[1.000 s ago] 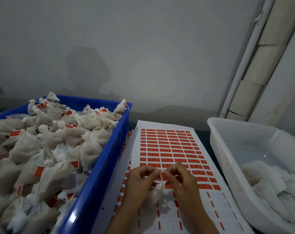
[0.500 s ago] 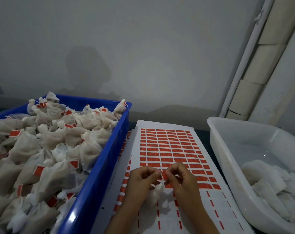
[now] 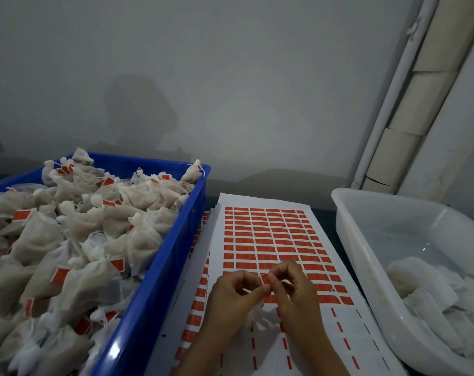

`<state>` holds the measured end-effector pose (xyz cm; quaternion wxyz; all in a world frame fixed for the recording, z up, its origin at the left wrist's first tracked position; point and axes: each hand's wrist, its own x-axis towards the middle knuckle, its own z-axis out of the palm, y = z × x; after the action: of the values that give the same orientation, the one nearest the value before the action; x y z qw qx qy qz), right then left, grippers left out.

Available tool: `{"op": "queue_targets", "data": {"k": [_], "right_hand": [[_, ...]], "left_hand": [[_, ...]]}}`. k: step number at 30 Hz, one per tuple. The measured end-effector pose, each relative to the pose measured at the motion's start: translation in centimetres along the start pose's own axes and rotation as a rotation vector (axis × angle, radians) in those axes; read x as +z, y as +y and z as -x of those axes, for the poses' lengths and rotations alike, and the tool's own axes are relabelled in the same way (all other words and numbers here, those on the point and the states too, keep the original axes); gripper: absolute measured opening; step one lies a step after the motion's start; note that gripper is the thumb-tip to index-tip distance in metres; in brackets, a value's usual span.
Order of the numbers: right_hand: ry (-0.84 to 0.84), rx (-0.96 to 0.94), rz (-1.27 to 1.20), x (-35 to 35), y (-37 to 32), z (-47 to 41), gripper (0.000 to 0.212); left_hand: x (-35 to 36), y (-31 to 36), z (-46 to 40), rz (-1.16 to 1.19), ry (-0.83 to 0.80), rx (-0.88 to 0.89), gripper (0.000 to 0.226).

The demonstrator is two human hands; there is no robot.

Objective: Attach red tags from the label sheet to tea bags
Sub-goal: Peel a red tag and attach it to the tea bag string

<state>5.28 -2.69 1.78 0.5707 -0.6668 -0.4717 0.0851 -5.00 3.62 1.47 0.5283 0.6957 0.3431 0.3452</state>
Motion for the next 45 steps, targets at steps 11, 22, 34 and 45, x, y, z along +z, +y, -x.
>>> {"op": "queue_targets", "data": {"k": [11,22,34,45], "right_hand": [[-0.015,-0.024,0.011,0.3,-0.1,0.1,0.02],[0.073,0.141,-0.007,0.7,-0.1,0.0,0.053],[-0.087,0.139,-0.053,0.3,0.6,0.2,0.017],[-0.044,0.175,-0.084,0.3,0.8,0.2,0.015]], "left_hand": [[0.0,-0.4,-0.3,-0.004,0.022,-0.045,0.009],[-0.3,-0.2,-0.4,-0.002,0.088,-0.096,0.011],[-0.3,-0.3,-0.4,0.032,0.02,-0.062,0.011],[-0.3,-0.7,-0.5,-0.022,-0.001,-0.057,0.005]]}}
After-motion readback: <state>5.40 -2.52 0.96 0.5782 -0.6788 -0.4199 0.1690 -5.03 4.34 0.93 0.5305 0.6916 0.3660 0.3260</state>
